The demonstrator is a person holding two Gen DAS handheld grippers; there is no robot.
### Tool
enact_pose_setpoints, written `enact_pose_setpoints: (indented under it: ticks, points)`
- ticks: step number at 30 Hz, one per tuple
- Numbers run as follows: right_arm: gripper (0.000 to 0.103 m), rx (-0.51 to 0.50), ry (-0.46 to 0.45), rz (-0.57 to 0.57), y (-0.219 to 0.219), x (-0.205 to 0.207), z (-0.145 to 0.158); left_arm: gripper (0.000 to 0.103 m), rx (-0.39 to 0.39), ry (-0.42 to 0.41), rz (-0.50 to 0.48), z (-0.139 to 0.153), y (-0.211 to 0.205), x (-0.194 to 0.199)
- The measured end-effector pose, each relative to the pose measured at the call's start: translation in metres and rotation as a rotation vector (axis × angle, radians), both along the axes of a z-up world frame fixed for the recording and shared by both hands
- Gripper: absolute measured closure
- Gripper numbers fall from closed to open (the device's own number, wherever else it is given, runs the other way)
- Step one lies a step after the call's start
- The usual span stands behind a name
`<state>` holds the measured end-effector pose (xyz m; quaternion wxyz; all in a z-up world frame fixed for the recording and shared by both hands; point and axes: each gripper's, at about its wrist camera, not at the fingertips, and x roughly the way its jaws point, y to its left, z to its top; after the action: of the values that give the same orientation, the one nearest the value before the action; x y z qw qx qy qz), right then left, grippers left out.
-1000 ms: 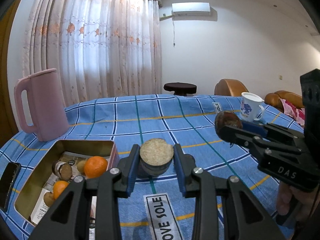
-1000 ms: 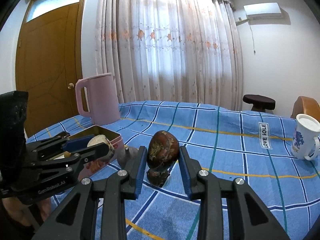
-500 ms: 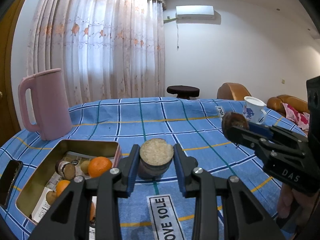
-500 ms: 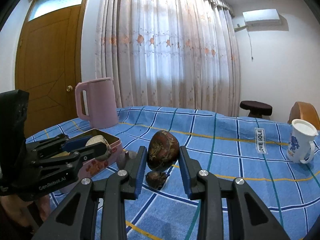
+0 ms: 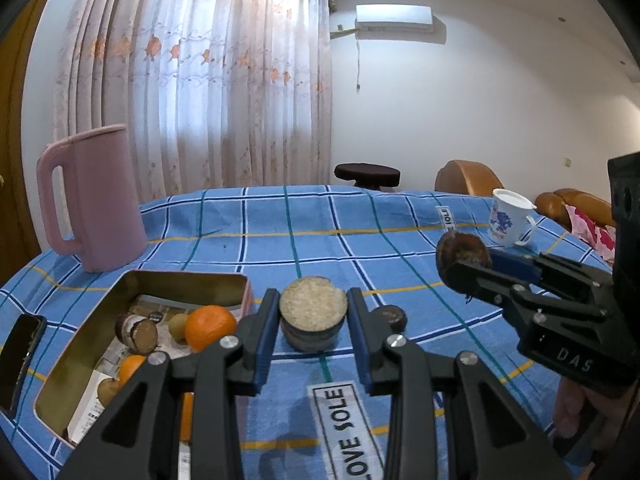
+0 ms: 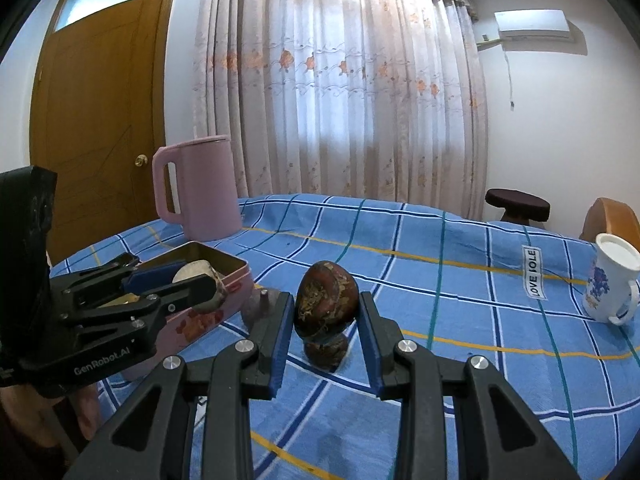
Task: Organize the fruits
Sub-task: 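Carry the cut fruit half and mangosteen over the tin, then open both grippers to drop the fruits into the tin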
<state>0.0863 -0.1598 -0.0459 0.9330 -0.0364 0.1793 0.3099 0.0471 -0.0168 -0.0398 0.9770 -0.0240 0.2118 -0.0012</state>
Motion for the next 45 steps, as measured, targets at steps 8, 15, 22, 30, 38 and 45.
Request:
enact_pose_setpoints:
  ticks: [8,15,22,30,38,45]
  points:
    - [0.069,-0.008,-0.021,0.077,0.034,0.001,0.025,0.068,-0.019,0.013,0.054,0.007,0.033,-0.006]
    - [0.069,-0.048,-0.028,0.174,0.087,0.001,0.041,0.068,-0.031,0.048,0.154,0.012,0.081,-0.014]
    - [0.069,-0.121,0.004,0.264,0.143,0.0,0.032,0.068,-0.042,0.093,0.22,0.001,0.116,-0.022]
    - [0.069,-0.208,0.076,0.328,0.185,0.001,0.0,0.068,-0.06,0.137,0.243,-0.016,0.133,-0.028]
    - [0.069,-0.254,0.128,0.36,0.205,0.008,-0.018,0.067,-0.074,0.172,0.257,-0.028,0.142,-0.026]
    - [0.056,-0.233,0.146,0.357,0.2,0.009,-0.019,0.053,-0.102,0.162,0.245,-0.025,0.143,-0.033]
